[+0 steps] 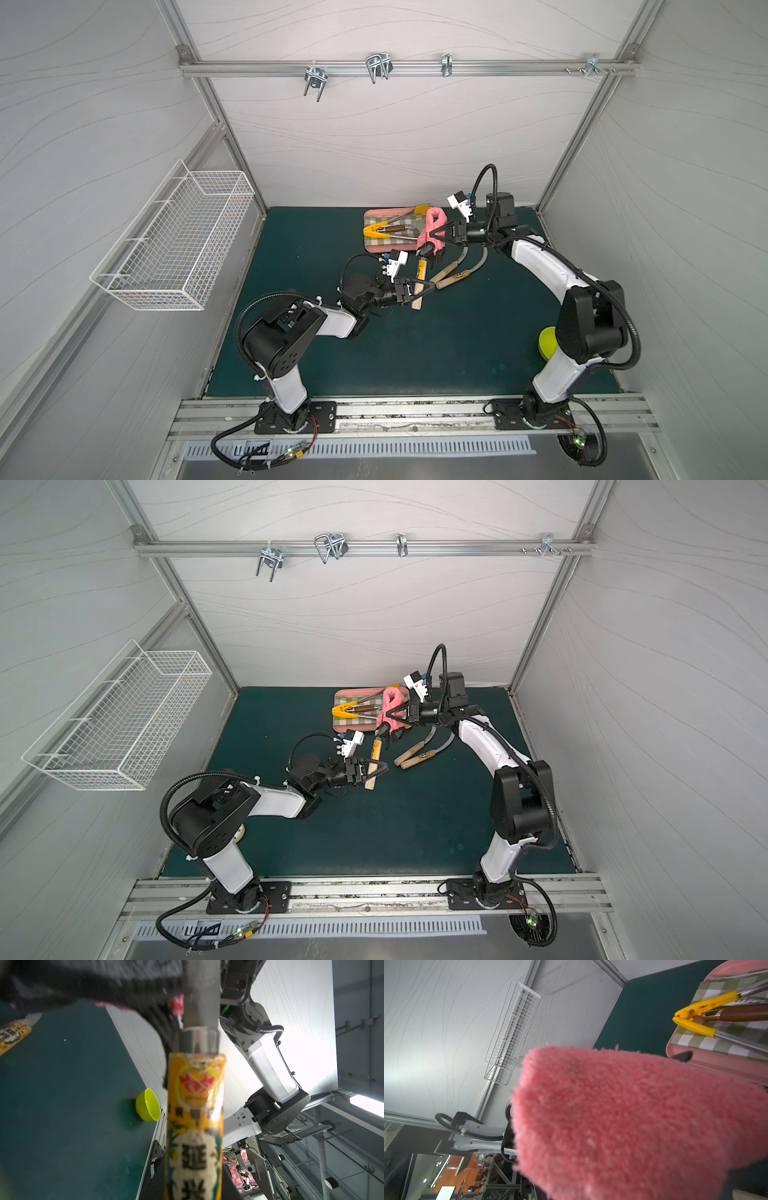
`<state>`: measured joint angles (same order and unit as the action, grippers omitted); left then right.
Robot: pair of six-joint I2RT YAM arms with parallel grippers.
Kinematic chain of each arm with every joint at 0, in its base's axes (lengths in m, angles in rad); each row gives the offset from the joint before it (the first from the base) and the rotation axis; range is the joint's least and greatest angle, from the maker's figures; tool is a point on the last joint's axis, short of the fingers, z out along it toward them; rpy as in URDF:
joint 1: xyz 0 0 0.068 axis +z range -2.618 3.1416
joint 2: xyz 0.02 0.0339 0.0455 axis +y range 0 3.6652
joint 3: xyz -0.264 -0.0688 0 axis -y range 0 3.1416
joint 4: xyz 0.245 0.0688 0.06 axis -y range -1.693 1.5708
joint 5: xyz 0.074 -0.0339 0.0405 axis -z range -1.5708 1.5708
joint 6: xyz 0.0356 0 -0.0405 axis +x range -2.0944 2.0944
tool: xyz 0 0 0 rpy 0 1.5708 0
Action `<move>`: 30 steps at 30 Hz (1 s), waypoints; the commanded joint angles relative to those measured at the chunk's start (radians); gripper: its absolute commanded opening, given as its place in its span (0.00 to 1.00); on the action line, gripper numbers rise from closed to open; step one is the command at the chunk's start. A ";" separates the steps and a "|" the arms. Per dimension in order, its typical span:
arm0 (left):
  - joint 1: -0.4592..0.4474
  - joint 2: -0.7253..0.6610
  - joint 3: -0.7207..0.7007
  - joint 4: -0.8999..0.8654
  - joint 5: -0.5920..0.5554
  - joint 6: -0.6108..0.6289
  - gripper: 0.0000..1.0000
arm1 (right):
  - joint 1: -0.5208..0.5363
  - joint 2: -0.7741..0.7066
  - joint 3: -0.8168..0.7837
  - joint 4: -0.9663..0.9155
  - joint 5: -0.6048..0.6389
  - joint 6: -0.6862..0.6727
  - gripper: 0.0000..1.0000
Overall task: Wipe small sickles with rags
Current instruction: Wipe the small sickle.
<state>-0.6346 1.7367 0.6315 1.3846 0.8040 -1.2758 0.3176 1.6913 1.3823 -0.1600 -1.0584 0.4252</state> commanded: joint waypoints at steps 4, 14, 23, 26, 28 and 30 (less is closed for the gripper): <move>-0.006 0.042 0.060 0.028 0.093 -0.028 0.00 | 0.123 -0.102 -0.043 -0.107 -0.041 -0.109 0.00; 0.059 0.071 0.090 -0.015 0.108 -0.013 0.00 | 0.148 -0.272 -0.192 -0.178 0.041 -0.118 0.00; 0.071 -0.038 0.168 -0.661 0.078 0.367 0.00 | -0.028 -0.480 -0.231 -0.450 0.216 -0.164 0.00; 0.068 -0.102 0.232 -1.031 0.008 0.602 0.00 | -0.039 -0.505 -0.176 -0.579 0.306 -0.222 0.00; 0.057 -0.136 0.283 -1.268 -0.080 0.752 0.00 | -0.041 -0.499 -0.137 -0.647 0.362 -0.245 0.00; 0.035 -0.160 0.331 -1.450 -0.188 0.868 0.00 | -0.040 -0.492 -0.110 -0.679 0.401 -0.251 0.00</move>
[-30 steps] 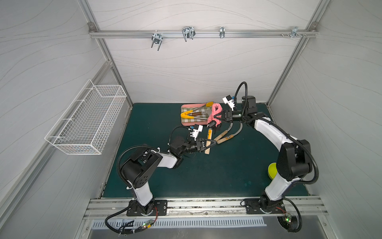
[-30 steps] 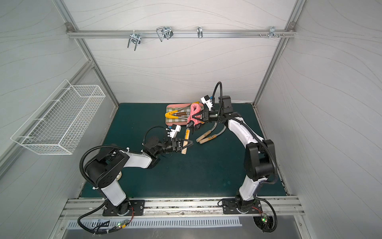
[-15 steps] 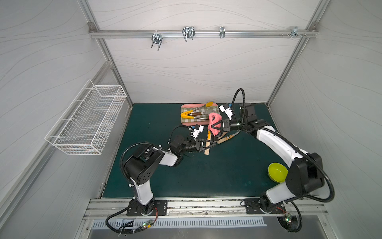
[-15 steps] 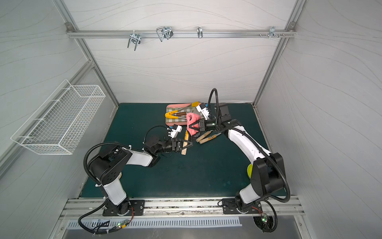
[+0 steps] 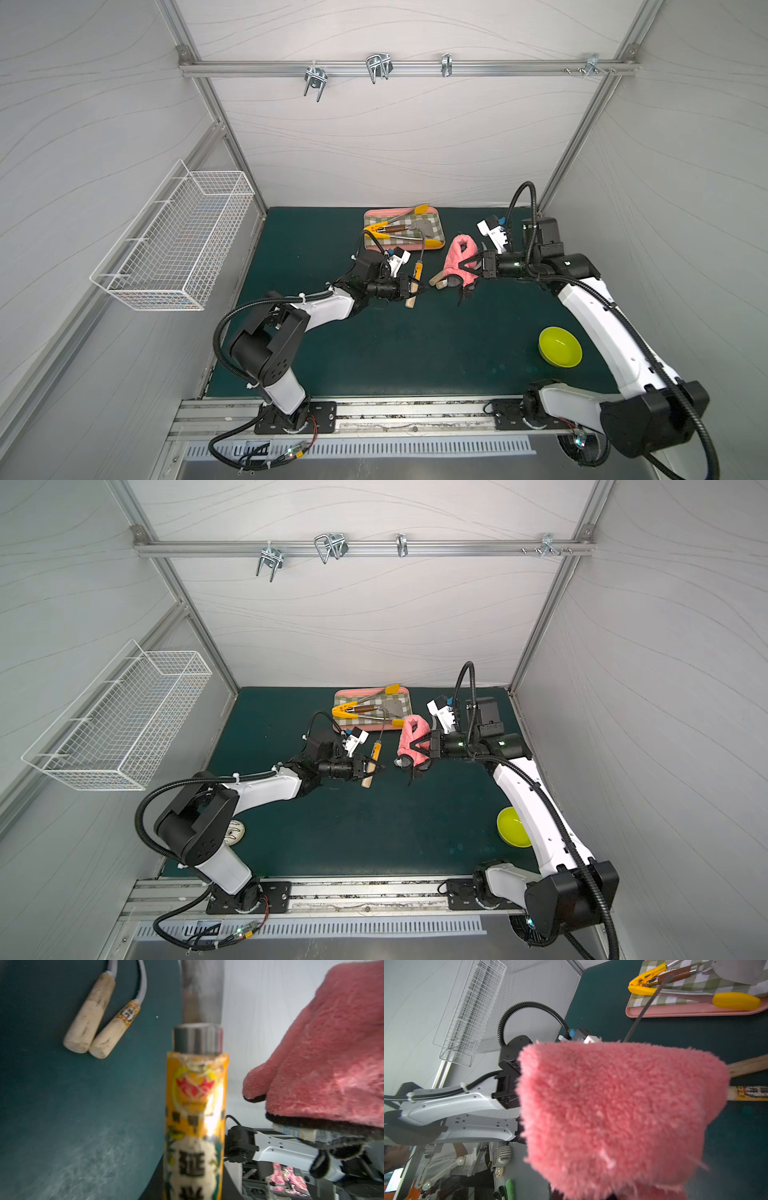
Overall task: Wipe small sickles with rags
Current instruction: Wipe the small sickle.
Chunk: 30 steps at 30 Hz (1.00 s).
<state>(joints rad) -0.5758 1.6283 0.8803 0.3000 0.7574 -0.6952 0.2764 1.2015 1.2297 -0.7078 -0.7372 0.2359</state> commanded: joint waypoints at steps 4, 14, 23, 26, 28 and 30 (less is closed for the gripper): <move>-0.085 -0.067 0.143 -0.585 -0.332 0.427 0.00 | 0.011 0.022 0.097 -0.196 0.166 -0.072 0.00; -0.232 -0.042 0.189 -0.713 -0.668 0.520 0.00 | 0.185 0.119 0.156 -0.263 0.379 -0.040 0.00; -0.252 -0.069 0.157 -0.658 -0.740 0.497 0.00 | 0.305 0.210 0.139 -0.249 0.438 0.031 0.00; -0.261 -0.065 0.160 -0.649 -0.744 0.493 0.00 | 0.331 0.227 0.101 -0.193 0.424 0.078 0.00; -0.270 -0.065 0.161 -0.642 -0.743 0.491 0.00 | 0.340 0.238 0.079 -0.154 0.420 0.108 0.00; -0.281 -0.069 0.159 -0.635 -0.745 0.489 0.00 | 0.341 0.256 0.065 -0.123 0.414 0.126 0.00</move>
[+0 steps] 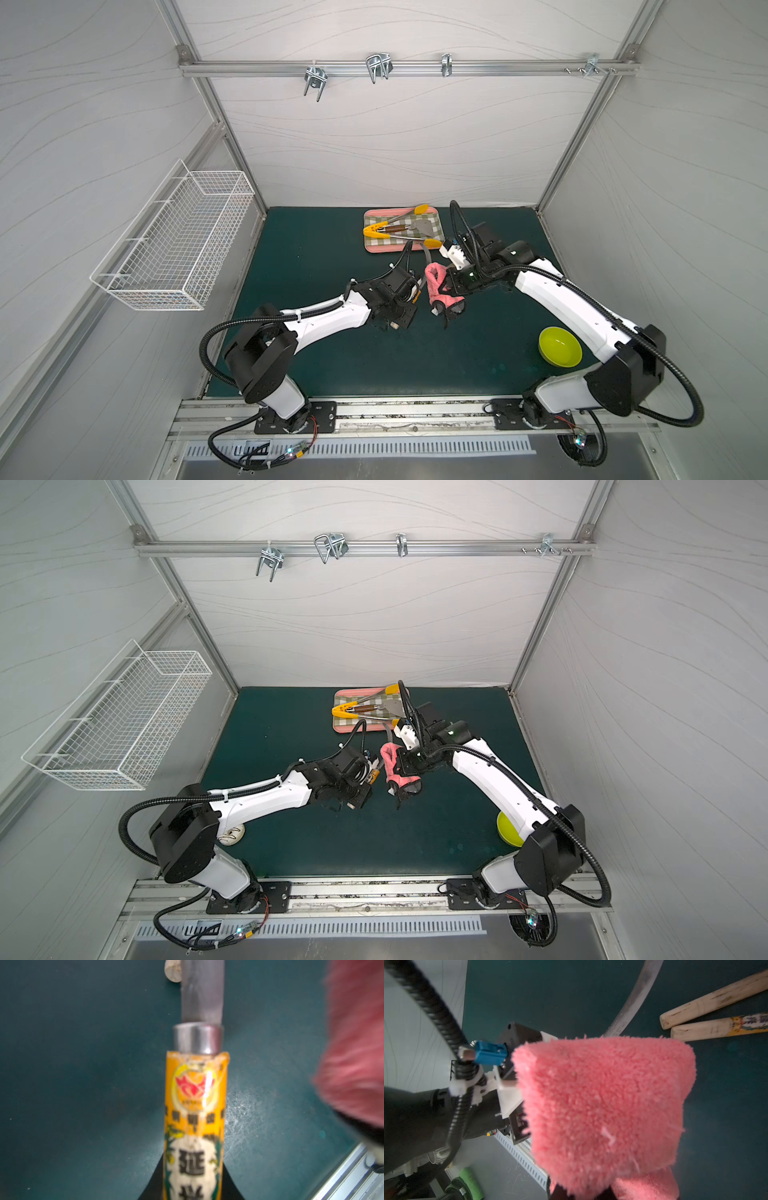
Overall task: Wipe small sickles with rags
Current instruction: Wipe the small sickle.
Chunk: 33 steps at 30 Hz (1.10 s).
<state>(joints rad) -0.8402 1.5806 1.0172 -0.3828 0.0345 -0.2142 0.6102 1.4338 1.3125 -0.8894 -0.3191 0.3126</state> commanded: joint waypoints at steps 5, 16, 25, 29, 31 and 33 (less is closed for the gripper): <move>-0.057 -0.043 0.004 0.072 -0.031 0.007 0.00 | 0.006 0.102 -0.006 0.100 -0.014 0.065 0.00; -0.140 -0.162 -0.092 0.103 -0.040 0.003 0.00 | -0.035 0.209 0.031 0.186 -0.022 0.049 0.00; -0.192 -0.165 -0.105 0.057 -0.026 0.042 0.00 | -0.035 0.274 0.126 0.166 -0.070 -0.013 0.00; -0.201 -0.181 -0.124 0.058 -0.014 0.042 0.00 | -0.037 0.306 0.179 0.143 -0.082 -0.053 0.00; -0.206 -0.195 -0.137 0.059 -0.007 0.043 0.00 | -0.040 0.327 0.207 0.139 -0.096 -0.070 0.00; -0.212 -0.209 -0.147 0.055 -0.007 0.045 0.00 | -0.043 0.347 0.233 0.132 -0.116 -0.089 0.00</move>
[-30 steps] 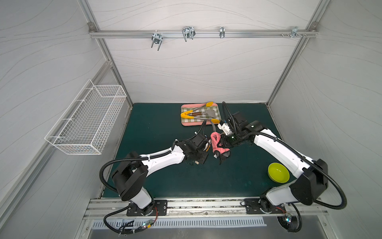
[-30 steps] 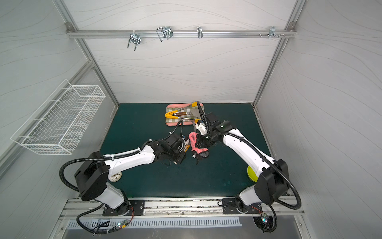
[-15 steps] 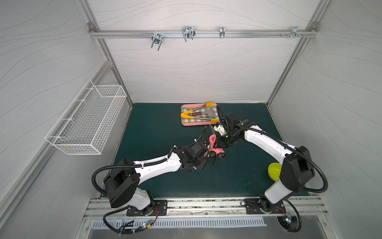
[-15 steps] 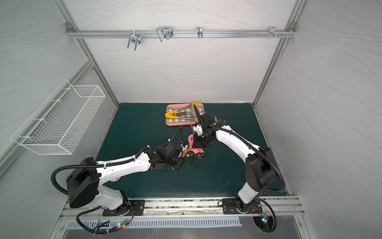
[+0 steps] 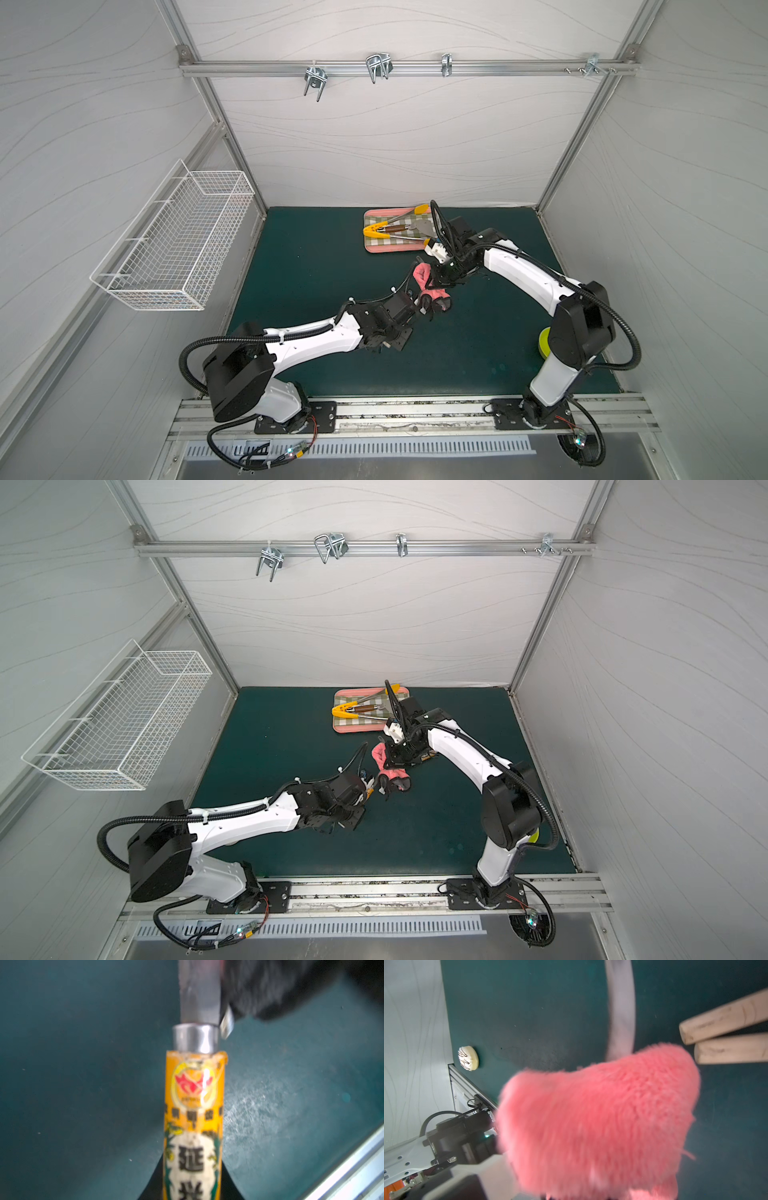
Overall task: Wipe small sickles with rags
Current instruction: Wipe the small sickle.
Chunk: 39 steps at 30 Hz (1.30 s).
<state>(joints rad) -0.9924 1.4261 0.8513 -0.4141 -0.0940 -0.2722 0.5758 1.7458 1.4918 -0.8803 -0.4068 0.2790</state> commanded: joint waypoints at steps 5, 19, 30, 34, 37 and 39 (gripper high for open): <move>-0.069 -0.103 -0.012 0.086 0.101 0.107 0.00 | -0.013 0.099 0.131 0.105 -0.064 -0.094 0.00; -0.075 -0.138 -0.049 0.058 0.080 0.095 0.00 | -0.137 0.221 0.360 0.135 -0.079 -0.067 0.00; -0.077 -0.099 -0.061 0.060 0.053 0.065 0.00 | -0.232 0.134 0.450 0.129 -0.143 -0.039 0.00; -0.077 -0.087 -0.058 0.072 0.037 0.053 0.00 | -0.232 0.028 0.342 0.106 -0.123 -0.075 0.00; -0.077 -0.112 -0.071 0.103 0.043 0.048 0.00 | -0.234 -0.038 0.253 0.089 -0.097 -0.124 0.00; -0.076 -0.127 -0.077 0.115 0.044 0.045 0.00 | -0.234 -0.060 0.211 0.078 -0.091 -0.154 0.00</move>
<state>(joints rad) -1.0660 1.3300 0.7708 -0.3664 -0.0345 -0.2176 0.3405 1.7325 1.7405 -0.7658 -0.5087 0.1978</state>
